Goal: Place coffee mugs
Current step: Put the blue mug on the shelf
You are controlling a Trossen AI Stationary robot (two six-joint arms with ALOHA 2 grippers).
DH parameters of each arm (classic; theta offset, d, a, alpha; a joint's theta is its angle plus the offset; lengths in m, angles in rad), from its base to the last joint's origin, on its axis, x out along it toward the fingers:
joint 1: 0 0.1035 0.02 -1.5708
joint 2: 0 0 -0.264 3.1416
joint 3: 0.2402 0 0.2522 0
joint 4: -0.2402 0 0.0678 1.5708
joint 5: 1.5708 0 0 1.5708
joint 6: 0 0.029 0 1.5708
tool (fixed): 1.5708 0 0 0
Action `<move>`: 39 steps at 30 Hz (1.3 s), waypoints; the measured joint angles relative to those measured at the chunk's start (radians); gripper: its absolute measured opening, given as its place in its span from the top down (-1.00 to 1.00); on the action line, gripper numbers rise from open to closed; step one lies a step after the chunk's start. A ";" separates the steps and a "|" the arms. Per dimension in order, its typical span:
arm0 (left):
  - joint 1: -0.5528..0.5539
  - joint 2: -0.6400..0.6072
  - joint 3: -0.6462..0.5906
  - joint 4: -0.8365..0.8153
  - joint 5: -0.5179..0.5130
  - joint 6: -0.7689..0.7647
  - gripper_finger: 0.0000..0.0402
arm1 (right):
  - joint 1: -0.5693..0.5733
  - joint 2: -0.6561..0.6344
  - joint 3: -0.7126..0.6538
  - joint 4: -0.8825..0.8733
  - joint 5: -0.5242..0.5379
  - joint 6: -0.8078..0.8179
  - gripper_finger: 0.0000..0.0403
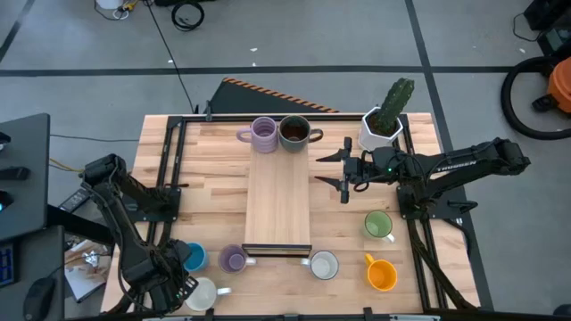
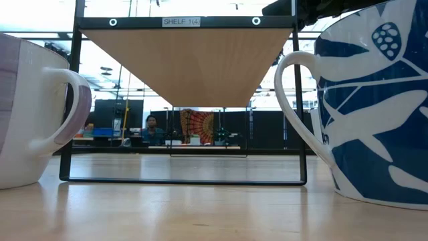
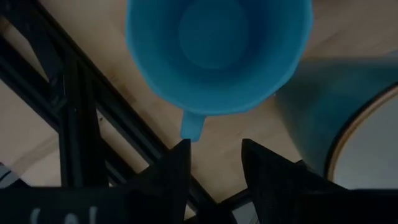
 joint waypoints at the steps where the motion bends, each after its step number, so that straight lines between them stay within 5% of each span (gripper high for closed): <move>1: -0.004 0.000 0.000 -0.003 -0.003 0.000 0.25 | 0.000 0.000 0.000 0.001 0.000 0.000 -0.16; 14: -0.067 0.000 -0.011 -0.018 -0.075 -0.043 0.21 | 0.000 0.000 0.000 0.001 -0.002 0.000 -0.16; 28: -0.051 -0.055 -0.256 0.242 -0.060 -0.038 0.23 | 0.000 0.000 0.000 0.006 -0.002 0.003 -0.16; 39: -0.012 -0.055 -0.263 0.240 -0.060 0.025 0.59 | 0.000 0.000 0.001 0.001 -0.002 0.011 -0.16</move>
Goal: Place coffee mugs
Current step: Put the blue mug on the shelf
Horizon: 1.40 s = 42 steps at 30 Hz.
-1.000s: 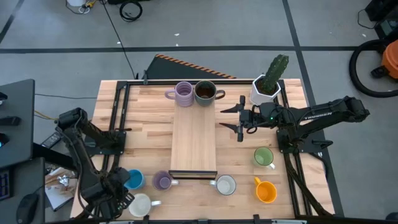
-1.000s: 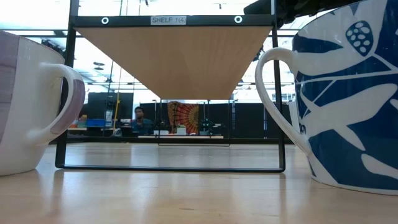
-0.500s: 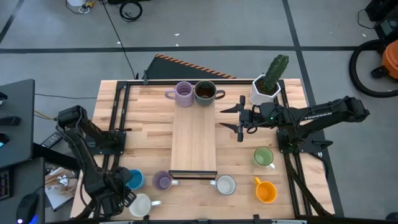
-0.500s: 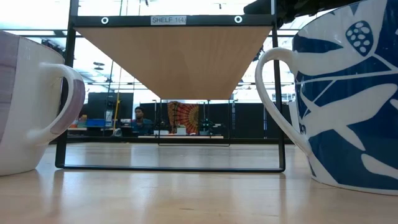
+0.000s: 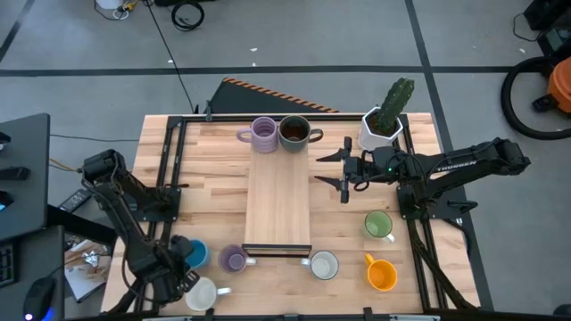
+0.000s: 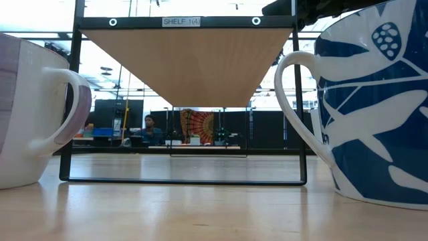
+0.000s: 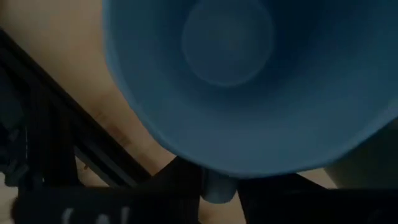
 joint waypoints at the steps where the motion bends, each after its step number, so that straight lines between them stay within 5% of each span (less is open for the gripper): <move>1: 0.003 0.000 0.000 -0.003 -0.001 0.018 0.64 | 0.000 0.000 0.000 0.000 0.000 0.000 -0.16; 15: 0.065 -0.011 0.000 -0.177 0.005 0.230 0.73 | 0.000 0.000 0.000 -0.023 0.000 0.045 -0.16; 42: 0.305 -0.333 0.002 -0.375 -0.108 0.701 0.73 | 0.012 0.000 0.000 -0.101 0.000 0.144 -0.16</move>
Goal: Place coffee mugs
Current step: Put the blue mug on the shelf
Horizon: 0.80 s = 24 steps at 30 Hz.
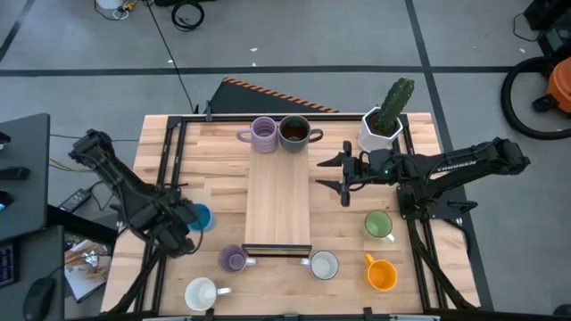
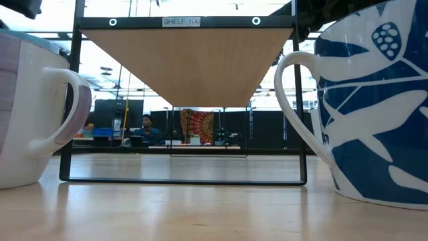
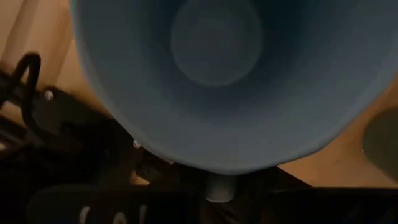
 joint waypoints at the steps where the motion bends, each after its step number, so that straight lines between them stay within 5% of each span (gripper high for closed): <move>1: 0.014 -0.005 0.000 0.000 0.000 0.026 0.73 | 0.003 0.000 0.000 -0.005 -0.001 0.010 -0.16; 11: 0.149 -0.055 0.059 -0.075 -0.003 0.254 0.73 | 0.063 0.000 0.000 -0.128 -0.019 0.138 -0.16; 24: 0.311 -0.056 0.319 -0.139 -0.187 0.612 0.73 | 0.159 0.000 0.000 -0.164 0.060 0.222 -0.16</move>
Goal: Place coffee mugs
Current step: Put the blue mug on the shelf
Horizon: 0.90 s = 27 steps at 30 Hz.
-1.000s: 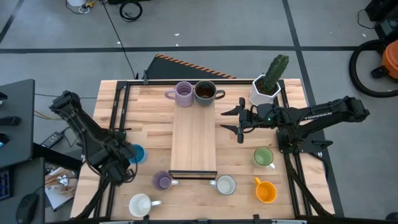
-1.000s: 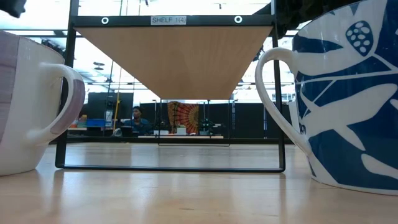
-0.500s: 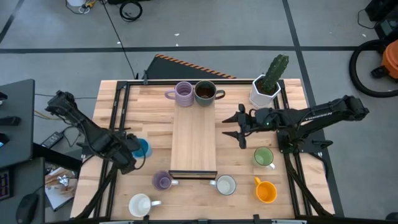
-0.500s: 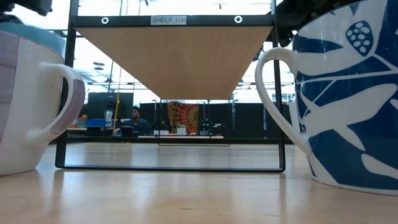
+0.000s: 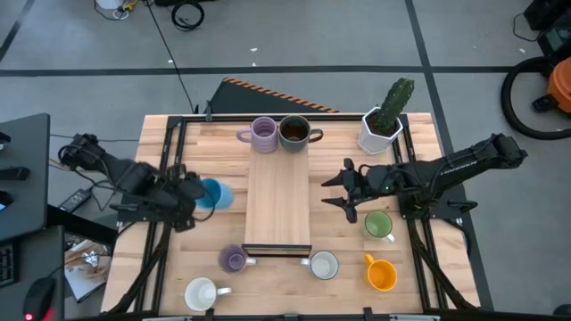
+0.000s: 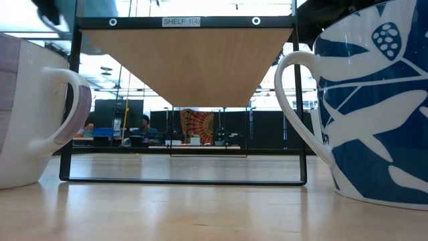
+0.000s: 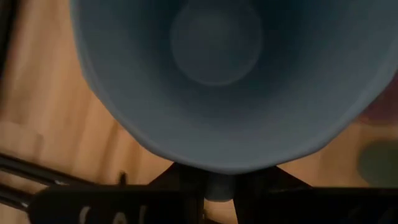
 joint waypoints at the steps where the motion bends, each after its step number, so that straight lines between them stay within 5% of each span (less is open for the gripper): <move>1: 0.031 0.000 0.013 -0.001 0.010 0.034 0.73 | 0.004 0.000 0.000 0.000 0.002 0.007 -0.16; 14: 0.457 0.094 0.147 0.093 0.184 0.551 0.73 | 0.002 0.000 0.000 0.022 0.013 0.026 -0.16; 27: 0.663 0.354 0.313 0.079 0.278 0.928 0.71 | 0.016 0.000 0.000 0.032 0.018 0.025 -0.16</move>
